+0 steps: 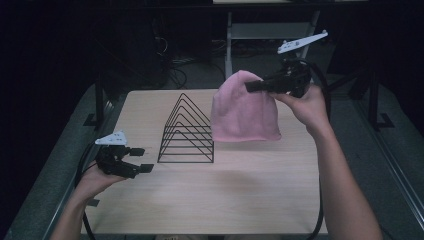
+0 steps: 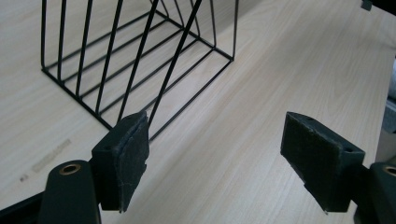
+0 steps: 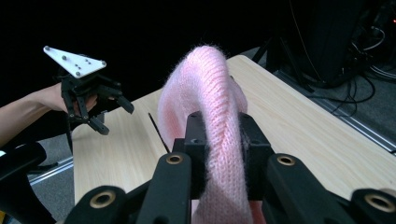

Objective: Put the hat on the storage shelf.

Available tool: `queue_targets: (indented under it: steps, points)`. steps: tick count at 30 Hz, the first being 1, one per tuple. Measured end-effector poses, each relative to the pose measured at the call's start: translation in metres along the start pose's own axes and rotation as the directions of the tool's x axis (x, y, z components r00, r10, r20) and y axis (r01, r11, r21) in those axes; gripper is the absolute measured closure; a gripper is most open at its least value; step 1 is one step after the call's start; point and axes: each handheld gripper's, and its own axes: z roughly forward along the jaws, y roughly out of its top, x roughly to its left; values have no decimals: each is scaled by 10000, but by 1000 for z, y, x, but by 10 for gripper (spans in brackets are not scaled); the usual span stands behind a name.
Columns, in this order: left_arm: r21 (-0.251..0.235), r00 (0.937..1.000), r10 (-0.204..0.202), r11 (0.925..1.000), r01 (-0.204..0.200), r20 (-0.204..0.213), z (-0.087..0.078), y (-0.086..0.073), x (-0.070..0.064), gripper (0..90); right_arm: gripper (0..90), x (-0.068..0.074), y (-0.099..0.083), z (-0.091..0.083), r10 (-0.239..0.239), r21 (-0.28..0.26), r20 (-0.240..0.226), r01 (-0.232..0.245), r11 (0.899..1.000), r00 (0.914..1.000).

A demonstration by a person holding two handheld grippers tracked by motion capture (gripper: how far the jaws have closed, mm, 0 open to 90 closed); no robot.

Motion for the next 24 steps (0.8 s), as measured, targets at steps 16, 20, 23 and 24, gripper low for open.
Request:
queue_targets:
  steps: [16, 20, 23, 24]
  points:
    - [-296, 9971, 651, 9975, -640, 400, -14, 41, 5, 265, 769, 17, 36, 20, -442, -16, -322, 441, 9990, 9985]
    - [-315, 9956, 817, 9963, -803, 462, -17, 53, 6, 296, 770, 22, 46, 26, -597, -15, -417, 596, 9982, 9973]
    - [-319, 9941, 966, 9950, -951, 491, -19, 62, 5, 308, 769, 27, 53, 30, -726, -15, -475, 727, 9974, 9962]
    - [-311, 9939, 997, 9947, -982, 481, -19, 65, 5, 308, 769, 28, 55, 31, -756, 0, -496, 757, 9971, 9959]
